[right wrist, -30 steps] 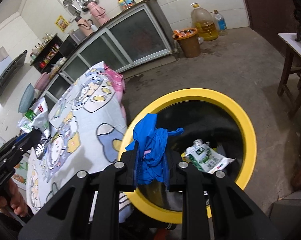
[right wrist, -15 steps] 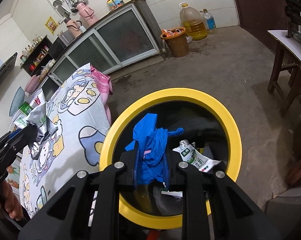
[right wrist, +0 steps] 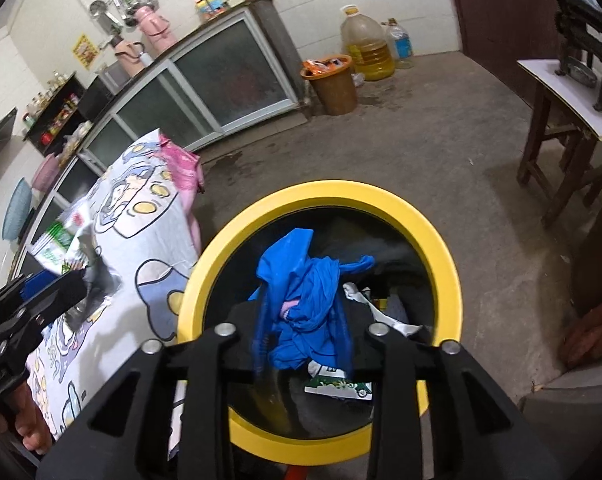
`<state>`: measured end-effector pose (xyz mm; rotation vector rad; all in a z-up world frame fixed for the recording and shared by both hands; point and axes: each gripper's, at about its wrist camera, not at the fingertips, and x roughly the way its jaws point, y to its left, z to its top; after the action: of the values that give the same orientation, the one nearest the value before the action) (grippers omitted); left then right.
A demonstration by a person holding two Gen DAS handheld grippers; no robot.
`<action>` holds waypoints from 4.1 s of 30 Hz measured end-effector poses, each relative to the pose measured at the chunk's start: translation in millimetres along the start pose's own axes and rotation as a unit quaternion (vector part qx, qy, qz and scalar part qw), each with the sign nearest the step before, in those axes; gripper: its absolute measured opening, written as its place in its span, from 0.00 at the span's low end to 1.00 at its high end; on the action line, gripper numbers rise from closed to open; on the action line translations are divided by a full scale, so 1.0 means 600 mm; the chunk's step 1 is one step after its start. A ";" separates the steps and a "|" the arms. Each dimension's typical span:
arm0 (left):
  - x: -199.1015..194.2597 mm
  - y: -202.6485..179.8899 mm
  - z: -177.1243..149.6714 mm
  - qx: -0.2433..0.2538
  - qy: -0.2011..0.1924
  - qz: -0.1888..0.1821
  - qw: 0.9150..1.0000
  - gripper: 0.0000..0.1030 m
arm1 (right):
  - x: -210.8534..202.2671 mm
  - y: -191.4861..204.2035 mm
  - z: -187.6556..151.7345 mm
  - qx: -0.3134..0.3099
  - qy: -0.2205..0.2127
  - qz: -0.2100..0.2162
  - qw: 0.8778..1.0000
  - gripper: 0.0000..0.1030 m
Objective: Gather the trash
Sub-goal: 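Open both tools to drop the wrapper and glove into the bin, then move both open tools back over the table toward the remaining items, then grasp the blue glove with the left tool while the right tool grasps the pale cabbage ball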
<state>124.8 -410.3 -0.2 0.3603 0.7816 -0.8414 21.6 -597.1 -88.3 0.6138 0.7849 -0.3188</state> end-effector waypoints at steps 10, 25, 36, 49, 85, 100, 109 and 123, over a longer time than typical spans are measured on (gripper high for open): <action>-0.041 0.019 -0.003 -0.019 -0.034 0.002 0.999 0.81 | -0.014 -0.008 -0.006 0.016 -0.003 -0.008 1.000 0.53; -0.158 0.062 -0.033 -0.039 -0.087 -0.001 0.995 0.82 | -0.060 0.029 -0.005 0.005 -0.028 -0.004 1.000 0.56; -0.282 0.128 -0.076 -0.060 -0.149 0.040 0.986 0.87 | -0.059 0.128 -0.003 -0.046 -0.031 0.036 0.998 0.62; -0.372 0.238 -0.140 -0.102 -0.183 0.095 0.973 0.92 | -0.033 0.295 -0.003 -0.131 -0.020 0.066 0.989 0.68; -0.192 0.720 -0.341 -0.280 0.026 0.191 0.940 0.92 | 0.297 0.863 -0.098 -0.461 0.172 0.186 0.850 0.67; -0.105 0.790 -0.323 -0.283 0.081 0.185 0.938 0.92 | 0.384 0.920 -0.098 -0.441 0.228 0.184 0.849 0.64; -0.108 0.790 -0.315 -0.278 0.076 0.221 0.932 0.56 | 0.389 0.911 -0.090 -0.414 0.240 0.187 0.858 0.34; -0.216 0.751 -0.335 -0.288 0.047 0.218 0.931 0.17 | 0.303 0.884 -0.080 -0.391 0.214 0.218 0.868 0.17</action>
<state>326.1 56.1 -44.5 0.0394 0.9534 -0.1552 373.6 -160.6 -39.8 0.0645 1.0773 0.5664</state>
